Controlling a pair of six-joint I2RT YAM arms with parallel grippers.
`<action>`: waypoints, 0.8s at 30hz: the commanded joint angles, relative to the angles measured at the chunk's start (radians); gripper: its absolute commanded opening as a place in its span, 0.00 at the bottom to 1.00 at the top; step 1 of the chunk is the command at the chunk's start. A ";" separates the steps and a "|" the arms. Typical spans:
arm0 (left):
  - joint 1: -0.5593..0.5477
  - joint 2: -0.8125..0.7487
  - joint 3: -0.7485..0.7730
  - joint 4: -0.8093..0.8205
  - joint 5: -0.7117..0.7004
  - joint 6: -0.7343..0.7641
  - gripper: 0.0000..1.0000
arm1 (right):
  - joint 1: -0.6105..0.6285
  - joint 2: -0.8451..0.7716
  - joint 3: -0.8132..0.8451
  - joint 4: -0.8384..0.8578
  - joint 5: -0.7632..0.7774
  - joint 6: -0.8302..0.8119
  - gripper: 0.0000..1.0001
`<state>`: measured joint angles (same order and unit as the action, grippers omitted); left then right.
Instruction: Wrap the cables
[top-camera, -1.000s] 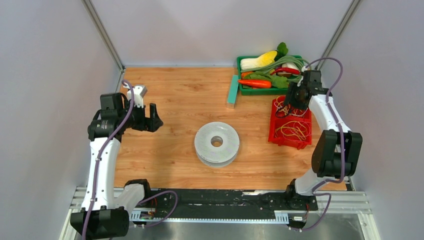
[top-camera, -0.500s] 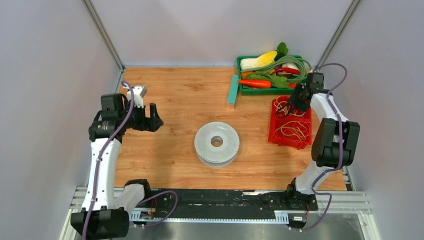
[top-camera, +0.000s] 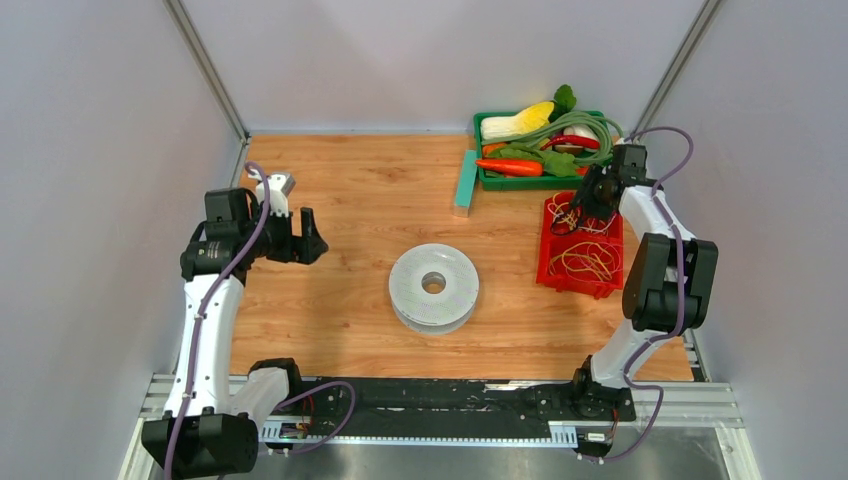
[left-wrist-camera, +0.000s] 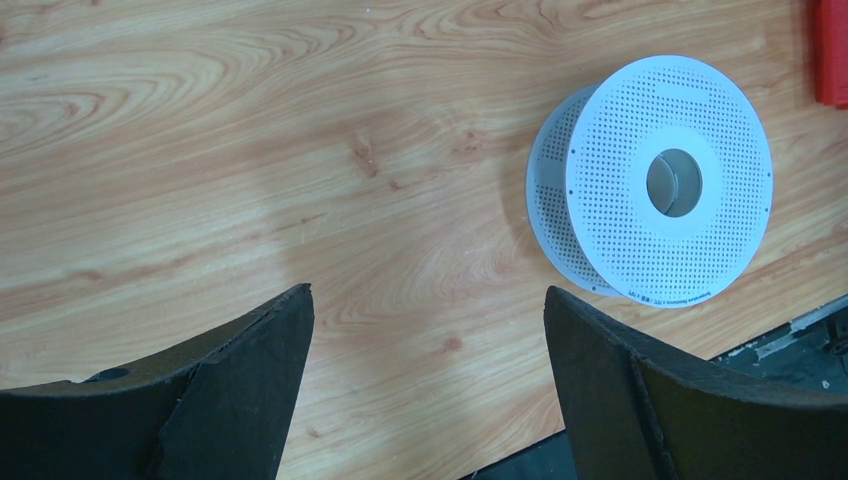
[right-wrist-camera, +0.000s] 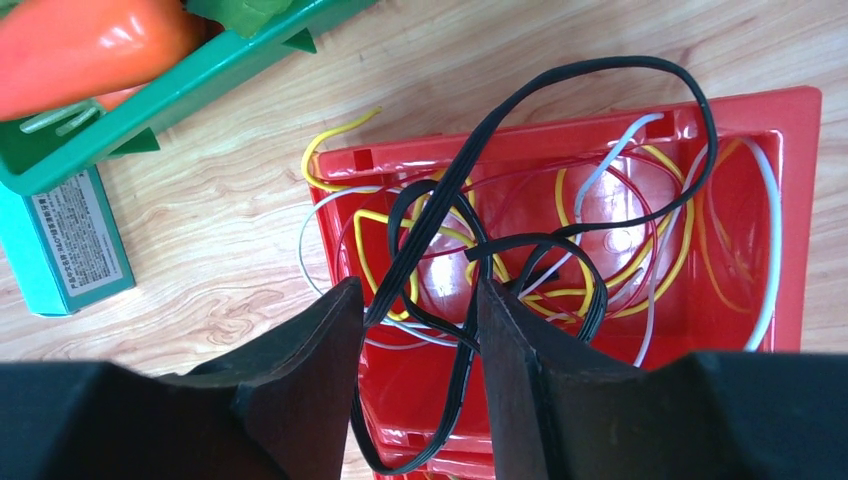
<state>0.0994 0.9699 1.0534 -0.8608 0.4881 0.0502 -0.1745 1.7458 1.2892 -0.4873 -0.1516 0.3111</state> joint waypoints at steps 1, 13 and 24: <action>-0.003 0.010 -0.004 0.046 0.013 -0.010 0.93 | -0.002 0.000 0.042 0.069 -0.008 0.016 0.47; -0.003 0.012 -0.001 0.046 0.007 -0.009 0.93 | -0.003 0.006 0.055 0.076 -0.057 0.034 0.19; -0.003 -0.003 0.007 0.039 0.000 -0.004 0.93 | -0.010 -0.207 0.010 0.009 -0.066 0.010 0.00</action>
<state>0.0994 0.9859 1.0519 -0.8433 0.4885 0.0463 -0.1753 1.6814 1.2972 -0.4755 -0.2043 0.3397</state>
